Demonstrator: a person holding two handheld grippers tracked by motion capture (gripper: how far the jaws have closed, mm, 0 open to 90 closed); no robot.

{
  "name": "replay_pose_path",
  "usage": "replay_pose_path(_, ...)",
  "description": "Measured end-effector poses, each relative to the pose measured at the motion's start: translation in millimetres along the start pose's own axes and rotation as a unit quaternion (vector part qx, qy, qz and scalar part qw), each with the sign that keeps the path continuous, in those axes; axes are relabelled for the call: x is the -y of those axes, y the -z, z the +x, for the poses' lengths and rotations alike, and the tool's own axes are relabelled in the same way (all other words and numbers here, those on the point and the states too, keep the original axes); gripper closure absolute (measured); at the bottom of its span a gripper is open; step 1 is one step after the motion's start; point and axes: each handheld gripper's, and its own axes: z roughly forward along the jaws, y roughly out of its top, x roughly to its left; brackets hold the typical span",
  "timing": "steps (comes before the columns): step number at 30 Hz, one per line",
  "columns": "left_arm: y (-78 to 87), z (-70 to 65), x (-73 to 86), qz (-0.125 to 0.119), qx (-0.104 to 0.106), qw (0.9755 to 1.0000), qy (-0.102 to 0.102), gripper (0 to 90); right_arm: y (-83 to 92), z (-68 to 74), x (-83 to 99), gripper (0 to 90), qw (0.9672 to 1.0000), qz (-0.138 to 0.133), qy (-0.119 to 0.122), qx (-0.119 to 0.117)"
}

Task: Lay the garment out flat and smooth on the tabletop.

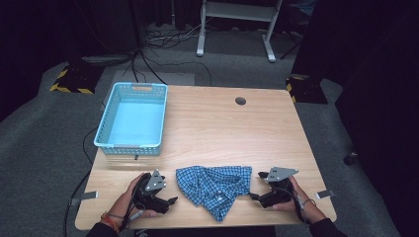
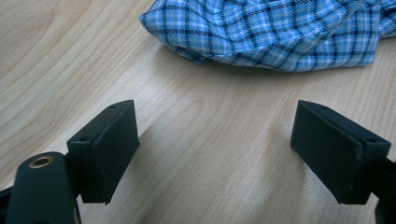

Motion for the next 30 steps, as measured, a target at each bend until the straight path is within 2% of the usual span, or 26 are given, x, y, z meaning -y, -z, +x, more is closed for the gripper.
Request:
replay_pose_path(6,-0.1,-0.2,0.0,0.000,-0.001,1.0000,0.001,15.0,0.2,0.4,-0.3,10.8,1.0000,0.002,0.000,0.001)
replay_pose_path(9,-0.3,0.0,0.0,-0.002,0.001,1.0000,0.001,15.0,0.4,0.9,-2.3,10.8,0.9999,0.011,-0.001,0.001)
replay_pose_path(13,-0.1,-0.1,0.0,0.000,-0.001,1.0000,0.001,15.0,1.4,2.3,-4.7,14.9,0.9998,0.020,0.002,0.000)
replay_pose_path(21,-0.2,-0.3,0.1,-0.001,-0.001,1.0000,0.002,15.0,4.0,6.1,-7.7,17.3,0.9995,0.029,0.009,-0.002)
replay_pose_path(30,0.2,-0.4,0.4,0.000,-0.001,1.0000,0.003,15.1,10.5,16.7,-18.3,18.3,0.9995,0.017,0.024,-0.005)
